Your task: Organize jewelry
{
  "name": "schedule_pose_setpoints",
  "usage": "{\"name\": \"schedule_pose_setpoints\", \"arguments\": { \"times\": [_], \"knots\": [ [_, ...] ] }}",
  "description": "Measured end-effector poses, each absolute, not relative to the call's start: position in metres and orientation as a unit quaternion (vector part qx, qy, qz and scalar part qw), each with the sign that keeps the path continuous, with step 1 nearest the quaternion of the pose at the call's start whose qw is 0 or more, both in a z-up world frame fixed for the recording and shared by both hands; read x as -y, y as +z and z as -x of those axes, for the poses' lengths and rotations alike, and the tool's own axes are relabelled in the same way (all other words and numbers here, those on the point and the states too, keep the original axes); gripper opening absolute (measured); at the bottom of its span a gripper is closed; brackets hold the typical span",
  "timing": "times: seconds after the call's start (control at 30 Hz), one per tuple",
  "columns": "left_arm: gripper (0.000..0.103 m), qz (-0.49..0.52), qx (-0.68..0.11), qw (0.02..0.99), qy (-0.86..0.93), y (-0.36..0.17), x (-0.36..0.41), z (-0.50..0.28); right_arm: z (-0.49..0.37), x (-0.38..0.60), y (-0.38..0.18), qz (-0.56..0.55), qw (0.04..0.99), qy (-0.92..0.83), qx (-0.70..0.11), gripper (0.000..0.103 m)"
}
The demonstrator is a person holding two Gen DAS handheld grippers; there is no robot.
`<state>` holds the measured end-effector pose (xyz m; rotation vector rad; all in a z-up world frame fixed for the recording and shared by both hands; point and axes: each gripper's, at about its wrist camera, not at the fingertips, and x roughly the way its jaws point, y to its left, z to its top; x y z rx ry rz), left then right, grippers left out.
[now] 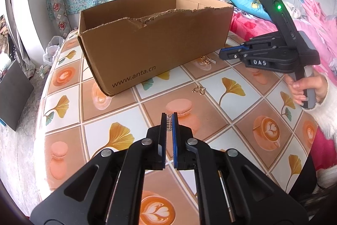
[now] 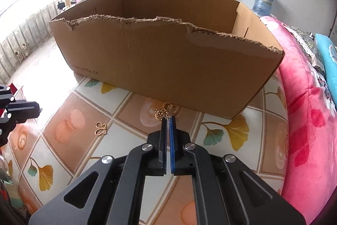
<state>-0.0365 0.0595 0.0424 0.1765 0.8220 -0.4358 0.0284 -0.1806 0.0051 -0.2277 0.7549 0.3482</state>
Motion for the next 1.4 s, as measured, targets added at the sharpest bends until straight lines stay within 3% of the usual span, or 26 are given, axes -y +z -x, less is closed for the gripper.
{"name": "schedule_pose_setpoints", "arguments": {
  "times": [0.03,0.07,0.13,0.23,0.3,0.33,0.4,0.53,0.93,1.03,1.1,1.17,1.23,1.4],
  "knots": [
    [0.004,-0.086,-0.395,0.890,-0.210,0.043,-0.059,0.037,-0.029,0.179,0.002,0.120,0.904,0.180,-0.368,0.007],
    [0.004,-0.086,-0.394,0.890,-0.210,0.043,-0.059,0.037,-0.032,0.179,-0.001,0.129,0.904,0.174,-0.369,0.021],
    [0.004,-0.086,-0.394,0.891,-0.210,0.044,-0.059,0.036,-0.038,0.178,-0.005,0.140,0.903,0.181,-0.364,0.039],
    [0.004,-0.085,-0.394,0.891,-0.210,0.044,-0.059,0.037,-0.047,0.177,-0.010,0.143,0.898,0.206,-0.362,0.039],
    [0.004,-0.085,-0.396,0.890,-0.210,0.042,-0.058,0.037,-0.056,0.185,-0.011,0.103,0.893,0.225,-0.376,0.030],
    [0.004,-0.085,-0.397,0.890,-0.209,0.041,-0.058,0.037,-0.058,0.190,-0.010,0.087,0.896,0.216,-0.377,0.017],
    [0.004,-0.083,-0.399,0.889,-0.210,0.040,-0.059,0.037,-0.057,0.191,-0.010,0.092,0.899,0.207,-0.375,0.008],
    [0.004,-0.076,-0.401,0.889,-0.209,0.039,-0.062,0.035,-0.044,0.177,-0.010,0.137,0.902,0.190,-0.363,0.003],
    [0.004,-0.073,-0.395,0.891,-0.209,0.042,-0.062,0.036,-0.016,0.203,0.012,0.099,0.914,0.183,-0.348,0.003],
    [0.004,-0.071,-0.396,0.891,-0.212,0.042,-0.061,0.036,-0.020,0.202,0.006,0.105,0.898,0.203,-0.375,0.003],
    [0.004,-0.072,-0.395,0.891,-0.213,0.041,-0.060,0.037,-0.023,0.199,0.003,0.116,0.897,0.201,-0.377,0.008],
    [0.004,-0.072,-0.395,0.890,-0.215,0.041,-0.059,0.039,-0.028,0.197,0.000,0.116,0.894,0.204,-0.382,0.026],
    [0.004,-0.073,-0.396,0.890,-0.215,0.040,-0.060,0.040,-0.033,0.194,-0.001,0.104,0.892,0.215,-0.383,0.035],
    [0.004,-0.072,-0.398,0.890,-0.210,0.040,-0.063,0.039,-0.038,0.190,-0.007,0.097,0.893,0.220,-0.380,0.035]
  ]
}}
